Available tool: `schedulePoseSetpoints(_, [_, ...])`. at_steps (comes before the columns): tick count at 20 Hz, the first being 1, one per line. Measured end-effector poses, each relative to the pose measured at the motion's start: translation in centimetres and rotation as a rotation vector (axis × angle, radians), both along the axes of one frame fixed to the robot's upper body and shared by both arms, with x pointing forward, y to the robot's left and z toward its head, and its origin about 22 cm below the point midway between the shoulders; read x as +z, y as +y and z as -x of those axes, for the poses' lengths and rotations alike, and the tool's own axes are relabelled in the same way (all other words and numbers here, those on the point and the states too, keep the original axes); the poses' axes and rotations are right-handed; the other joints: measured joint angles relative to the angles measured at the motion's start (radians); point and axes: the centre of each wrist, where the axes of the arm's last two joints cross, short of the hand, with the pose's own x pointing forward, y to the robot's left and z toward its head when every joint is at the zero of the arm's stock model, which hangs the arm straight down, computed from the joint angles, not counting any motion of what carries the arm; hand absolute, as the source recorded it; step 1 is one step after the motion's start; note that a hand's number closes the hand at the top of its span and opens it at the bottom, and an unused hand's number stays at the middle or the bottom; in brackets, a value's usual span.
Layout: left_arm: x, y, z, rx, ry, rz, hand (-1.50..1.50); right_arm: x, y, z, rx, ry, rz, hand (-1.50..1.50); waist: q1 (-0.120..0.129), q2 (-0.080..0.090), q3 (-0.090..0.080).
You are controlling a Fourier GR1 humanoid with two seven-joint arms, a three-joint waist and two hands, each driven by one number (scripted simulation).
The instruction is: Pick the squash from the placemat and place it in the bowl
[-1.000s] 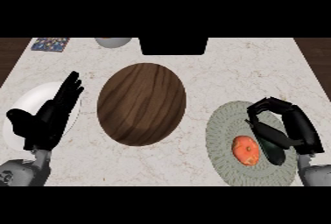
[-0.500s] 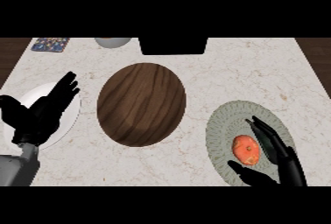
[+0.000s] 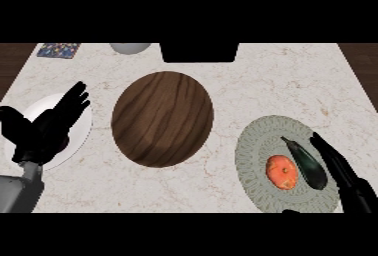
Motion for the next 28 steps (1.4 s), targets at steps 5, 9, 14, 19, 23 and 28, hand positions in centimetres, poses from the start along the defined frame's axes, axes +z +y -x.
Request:
schedulePoseSetpoints(5, [0.1,-0.5,-0.2,-0.021,-0.001,0.001,0.0,3.7,2.1,-0.3,-0.014,0.171,0.134,-1.5,0.012,0.002,0.0])
schedulePoseSetpoints(9, [-0.1,-0.2,-0.6,-0.025,-0.008,0.002,0.0,6.1,4.0,-1.5,-0.009,0.285,0.216,-1.5,0.018,0.003,0.001])
schedulePoseSetpoints(14, [-0.2,0.0,-0.6,-0.022,-0.006,0.001,0.0,7.6,7.1,-2.6,-0.014,0.406,0.308,-1.5,0.019,0.002,0.002])
schedulePoseSetpoints(19, [-0.6,0.3,-0.9,-0.014,-0.007,-0.002,0.0,7.9,8.1,-4.2,-0.007,0.467,0.347,-1.5,0.015,0.002,0.003])
schedulePoseSetpoints(23, [-0.3,0.6,-1.0,-0.015,-0.008,0.001,0.0,7.8,8.2,-5.3,-0.009,0.5,0.357,-1.5,0.012,0.001,0.004])
schedulePoseSetpoints(28, [-0.6,-0.2,-1.0,-0.015,0.002,0.005,0.0,7.7,8.1,-5.4,-0.011,0.528,0.387,-1.5,0.01,0.0,0.004])
